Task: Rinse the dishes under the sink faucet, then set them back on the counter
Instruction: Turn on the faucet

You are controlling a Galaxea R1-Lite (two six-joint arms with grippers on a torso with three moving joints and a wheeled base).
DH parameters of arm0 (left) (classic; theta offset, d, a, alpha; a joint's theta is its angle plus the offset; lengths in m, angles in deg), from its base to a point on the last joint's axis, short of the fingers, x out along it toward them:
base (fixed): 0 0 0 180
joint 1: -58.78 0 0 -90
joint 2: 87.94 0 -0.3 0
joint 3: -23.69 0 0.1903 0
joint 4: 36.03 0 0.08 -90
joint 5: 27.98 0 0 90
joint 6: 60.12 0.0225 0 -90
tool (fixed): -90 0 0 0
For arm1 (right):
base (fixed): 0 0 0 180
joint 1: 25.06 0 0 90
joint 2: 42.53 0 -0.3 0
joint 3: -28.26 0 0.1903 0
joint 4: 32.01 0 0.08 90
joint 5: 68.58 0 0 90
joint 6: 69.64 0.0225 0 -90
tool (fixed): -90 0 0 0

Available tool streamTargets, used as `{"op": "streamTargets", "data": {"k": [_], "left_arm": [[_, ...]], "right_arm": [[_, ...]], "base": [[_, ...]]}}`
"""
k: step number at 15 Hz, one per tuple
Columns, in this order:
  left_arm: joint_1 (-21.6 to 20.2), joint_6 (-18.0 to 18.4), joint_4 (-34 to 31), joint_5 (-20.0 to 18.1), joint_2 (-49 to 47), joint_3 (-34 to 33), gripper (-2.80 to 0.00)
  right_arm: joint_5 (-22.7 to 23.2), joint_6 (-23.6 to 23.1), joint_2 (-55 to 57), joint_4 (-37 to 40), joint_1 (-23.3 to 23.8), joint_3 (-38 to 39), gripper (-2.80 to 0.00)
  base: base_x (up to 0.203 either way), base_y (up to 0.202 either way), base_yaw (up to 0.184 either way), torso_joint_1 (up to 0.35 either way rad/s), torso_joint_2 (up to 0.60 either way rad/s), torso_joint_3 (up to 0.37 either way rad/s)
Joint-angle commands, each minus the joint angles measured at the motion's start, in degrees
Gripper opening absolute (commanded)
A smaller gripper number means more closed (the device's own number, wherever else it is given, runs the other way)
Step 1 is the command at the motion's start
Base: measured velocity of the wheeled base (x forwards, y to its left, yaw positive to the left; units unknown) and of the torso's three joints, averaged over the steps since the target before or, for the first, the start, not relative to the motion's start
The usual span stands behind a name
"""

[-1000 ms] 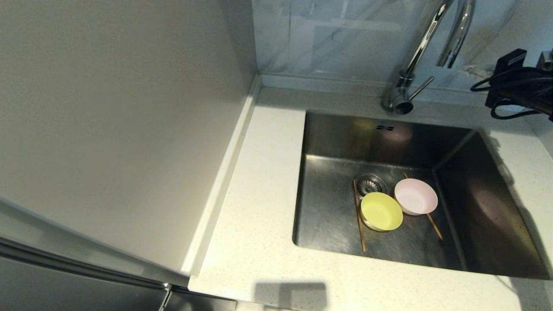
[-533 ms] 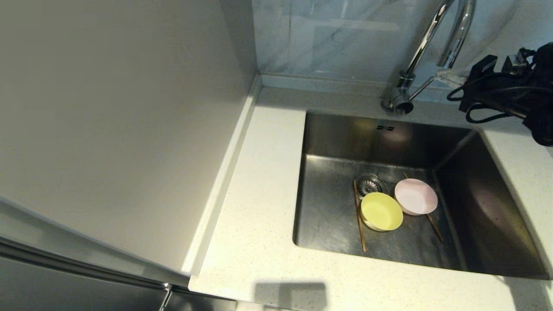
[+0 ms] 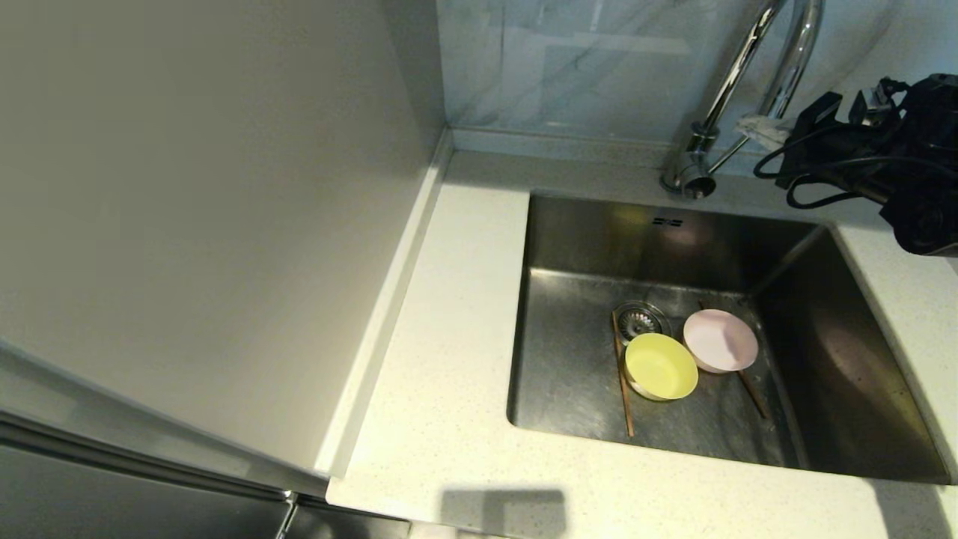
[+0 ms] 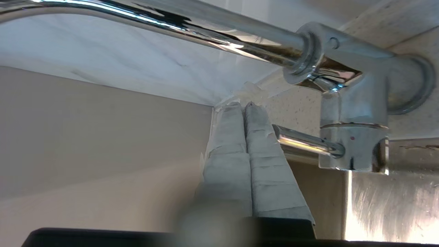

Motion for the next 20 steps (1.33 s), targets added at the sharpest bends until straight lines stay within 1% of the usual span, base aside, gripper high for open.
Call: {"op": "streamTargets", "data": {"k": [1, 3, 6, 8, 13, 17, 20], "left_arm": [[0.0, 0.0, 0.0, 0.0, 0.2, 0.0, -2.80], [0.0, 0.0, 0.0, 0.0, 0.2, 0.0, -2.80], [0.0, 0.0, 0.0, 0.0, 0.2, 0.0, -2.80], [0.0, 0.0, 0.0, 0.0, 0.2, 0.0, -2.80], [0.0, 0.0, 0.0, 0.0, 0.2, 0.0, -2.80], [0.0, 0.0, 0.0, 0.0, 0.2, 0.0, -2.80], [0.0, 0.0, 0.0, 0.0, 0.2, 0.0, -2.80]], "right_arm": [[0.2, 0.4, 0.9, -0.2, -0.1, -1.6, -2.80], [-0.1, 0.4, 1.3, -0.2, 0.6, -3.1, -2.80], [-0.4, 0.7, 2.0, -0.3, 3.9, -6.5, -2.80], [-0.3, 0.3, 2.2, -1.7, 4.7, -6.5, -2.80], [0.9, -2.5, 2.8, -1.8, 3.8, -4.8, -2.80], [3.0, -2.5, 3.3, -1.9, 3.2, -4.1, -2.80], [3.1, -3.6, 3.6, -1.9, 2.4, -3.9, -2.80]], "base": [[0.000, 0.000, 0.000, 0.000, 0.00, 0.000], [0.000, 0.000, 0.000, 0.000, 0.00, 0.000], [0.000, 0.000, 0.000, 0.000, 0.00, 0.000], [0.000, 0.000, 0.000, 0.000, 0.00, 0.000], [0.000, 0.000, 0.000, 0.000, 0.00, 0.000], [0.000, 0.000, 0.000, 0.000, 0.00, 0.000], [0.000, 0.000, 0.000, 0.000, 0.00, 0.000]]}}
